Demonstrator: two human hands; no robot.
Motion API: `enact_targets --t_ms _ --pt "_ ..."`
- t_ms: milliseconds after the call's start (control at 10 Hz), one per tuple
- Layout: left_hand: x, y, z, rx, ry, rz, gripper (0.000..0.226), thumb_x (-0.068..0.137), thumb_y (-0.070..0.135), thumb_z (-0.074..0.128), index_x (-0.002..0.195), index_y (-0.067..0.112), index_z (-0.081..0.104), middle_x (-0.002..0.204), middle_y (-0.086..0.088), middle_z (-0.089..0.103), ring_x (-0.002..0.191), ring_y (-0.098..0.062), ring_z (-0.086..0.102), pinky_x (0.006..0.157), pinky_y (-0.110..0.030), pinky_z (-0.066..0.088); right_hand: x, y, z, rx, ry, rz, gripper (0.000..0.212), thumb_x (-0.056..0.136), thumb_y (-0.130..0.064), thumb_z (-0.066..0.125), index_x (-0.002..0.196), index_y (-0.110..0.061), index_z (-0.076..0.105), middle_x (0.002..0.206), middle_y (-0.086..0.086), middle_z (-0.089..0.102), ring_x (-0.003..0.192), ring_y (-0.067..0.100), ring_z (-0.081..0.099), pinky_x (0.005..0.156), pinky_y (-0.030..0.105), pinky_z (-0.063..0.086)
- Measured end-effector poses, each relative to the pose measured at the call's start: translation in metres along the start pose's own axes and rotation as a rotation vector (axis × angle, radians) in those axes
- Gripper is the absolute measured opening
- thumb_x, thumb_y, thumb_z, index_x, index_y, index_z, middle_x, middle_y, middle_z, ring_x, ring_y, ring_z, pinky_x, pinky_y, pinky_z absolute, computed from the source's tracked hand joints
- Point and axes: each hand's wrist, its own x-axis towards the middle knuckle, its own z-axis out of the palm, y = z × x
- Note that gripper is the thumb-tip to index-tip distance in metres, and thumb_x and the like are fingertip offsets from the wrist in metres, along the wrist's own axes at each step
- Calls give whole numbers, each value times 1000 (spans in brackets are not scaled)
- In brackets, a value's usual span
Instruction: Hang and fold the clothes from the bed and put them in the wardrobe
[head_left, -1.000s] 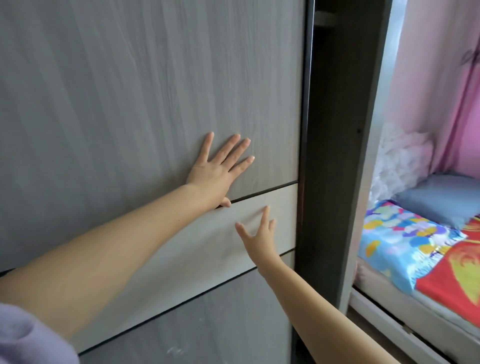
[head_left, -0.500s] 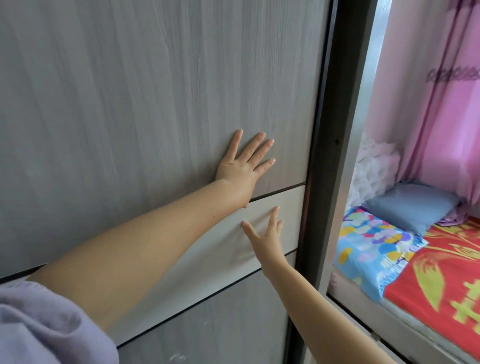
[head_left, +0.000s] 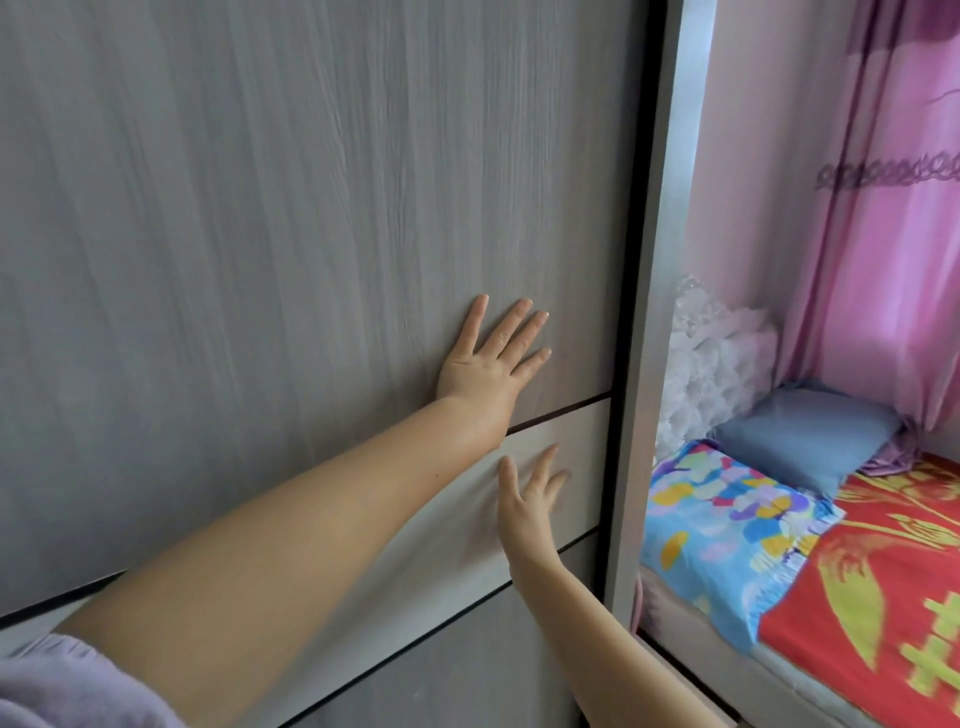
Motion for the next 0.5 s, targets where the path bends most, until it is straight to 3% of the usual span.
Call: enact_targets --t_ms 300,400,500 --pt "6 5 4 15 -14 7 98 88 44 57 149 25 -18 149 -9 -40 135 -32 -39 82 -61 -36 11 5 -3 -11 -2 8 73 97 -54 37 146 -47 -17 156 -3 -30 143 30 -25 115 58 1" --pt "5 -2 -4 -26 -2 39 97 87 42 58 150 23 -14 151 -10 -36 137 -31 -36 88 -60 -33 10 -2 -12 -33 -65 17 78 96 -53 43 144 -49 -18 156 -2 -29 146 29 -18 116 56 7" --pt "-11 10 1 -166 22 83 83 91 29 54 153 18 -2 154 -11 -29 140 -29 -31 94 -56 -31 8 5 -40 -3 -173 64 79 96 -41 51 145 -51 -10 159 -4 -21 148 27 2 114 49 25"
